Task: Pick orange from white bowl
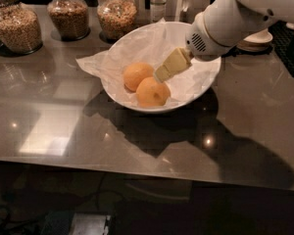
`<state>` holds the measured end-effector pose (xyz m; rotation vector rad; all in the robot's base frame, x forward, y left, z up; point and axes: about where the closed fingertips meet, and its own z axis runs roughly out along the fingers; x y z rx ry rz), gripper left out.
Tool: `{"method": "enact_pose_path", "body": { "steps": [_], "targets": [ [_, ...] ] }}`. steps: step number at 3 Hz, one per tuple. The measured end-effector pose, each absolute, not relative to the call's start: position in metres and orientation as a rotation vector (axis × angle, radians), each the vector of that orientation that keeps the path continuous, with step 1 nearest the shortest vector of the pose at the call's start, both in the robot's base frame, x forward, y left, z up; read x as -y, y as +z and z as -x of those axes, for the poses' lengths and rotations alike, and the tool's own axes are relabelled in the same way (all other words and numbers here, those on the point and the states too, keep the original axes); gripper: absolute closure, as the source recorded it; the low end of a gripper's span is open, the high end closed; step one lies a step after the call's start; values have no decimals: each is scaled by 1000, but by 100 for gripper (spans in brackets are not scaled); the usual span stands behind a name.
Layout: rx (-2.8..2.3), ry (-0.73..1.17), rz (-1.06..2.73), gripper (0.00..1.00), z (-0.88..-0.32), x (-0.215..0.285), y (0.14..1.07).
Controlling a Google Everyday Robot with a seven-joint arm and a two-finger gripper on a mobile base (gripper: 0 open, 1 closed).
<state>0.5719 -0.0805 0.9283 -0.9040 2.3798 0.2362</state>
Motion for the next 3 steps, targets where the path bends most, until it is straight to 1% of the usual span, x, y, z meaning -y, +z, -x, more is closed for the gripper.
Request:
{"method": "enact_pose_path", "body": {
  "steps": [1,3],
  "targets": [
    [-2367,279,913,19,-565,69,926],
    [-2370,355,848,20,-577,37,900]
  ]
}}
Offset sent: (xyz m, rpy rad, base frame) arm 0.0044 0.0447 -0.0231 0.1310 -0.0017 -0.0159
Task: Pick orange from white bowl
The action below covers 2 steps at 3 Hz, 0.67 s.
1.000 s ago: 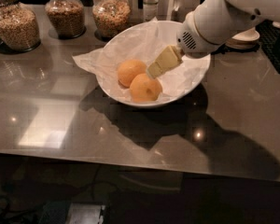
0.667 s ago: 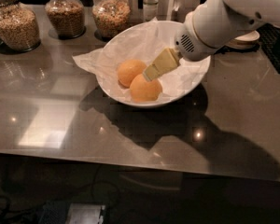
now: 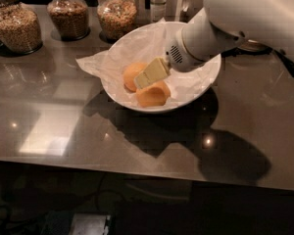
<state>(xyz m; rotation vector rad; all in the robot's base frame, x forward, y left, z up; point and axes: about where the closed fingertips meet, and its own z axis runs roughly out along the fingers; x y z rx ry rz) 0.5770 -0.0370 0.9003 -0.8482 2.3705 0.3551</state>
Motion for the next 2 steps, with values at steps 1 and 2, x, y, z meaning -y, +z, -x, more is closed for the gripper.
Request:
{"method": "enact_pose_path", "body": {
  "steps": [1,2],
  "targets": [
    [-2427,350,831,21,-579,32,878],
    [-2508,328,826,21,-573,35,856]
  ]
}}
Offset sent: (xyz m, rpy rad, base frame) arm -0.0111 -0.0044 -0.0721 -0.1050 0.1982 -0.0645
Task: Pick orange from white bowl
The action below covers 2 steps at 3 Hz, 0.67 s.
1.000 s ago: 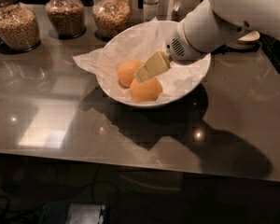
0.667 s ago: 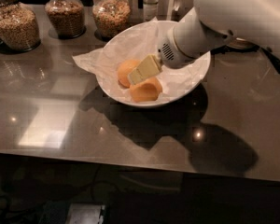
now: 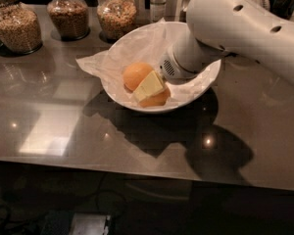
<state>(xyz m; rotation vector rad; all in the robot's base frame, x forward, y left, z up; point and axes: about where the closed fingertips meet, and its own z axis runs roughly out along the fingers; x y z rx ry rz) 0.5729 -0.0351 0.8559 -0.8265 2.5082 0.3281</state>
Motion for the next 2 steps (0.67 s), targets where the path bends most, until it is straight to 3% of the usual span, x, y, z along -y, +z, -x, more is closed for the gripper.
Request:
{"method": "enact_pose_path", "body": {
  "steps": [1,2],
  "targets": [
    [-2575,309,845,26,-562,36,837],
    [-2580,305,843,45,-561,37,839]
  ]
}}
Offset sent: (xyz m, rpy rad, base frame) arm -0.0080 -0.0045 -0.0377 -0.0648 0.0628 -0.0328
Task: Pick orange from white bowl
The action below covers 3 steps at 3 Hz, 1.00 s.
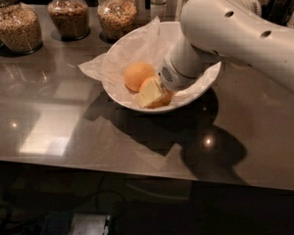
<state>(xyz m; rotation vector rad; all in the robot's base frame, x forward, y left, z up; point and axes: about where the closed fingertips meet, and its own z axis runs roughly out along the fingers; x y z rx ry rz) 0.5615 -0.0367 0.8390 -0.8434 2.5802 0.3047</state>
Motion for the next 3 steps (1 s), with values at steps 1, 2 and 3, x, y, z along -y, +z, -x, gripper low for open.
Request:
{"method": "enact_pose_path", "body": {
  "steps": [1,2,3],
  "targets": [
    [-2580,305,843,68,-561,37,839],
    [-2580,306,844,92,-562,37,841],
    [-2526,428,899,100,-570,23,855]
  ]
}}
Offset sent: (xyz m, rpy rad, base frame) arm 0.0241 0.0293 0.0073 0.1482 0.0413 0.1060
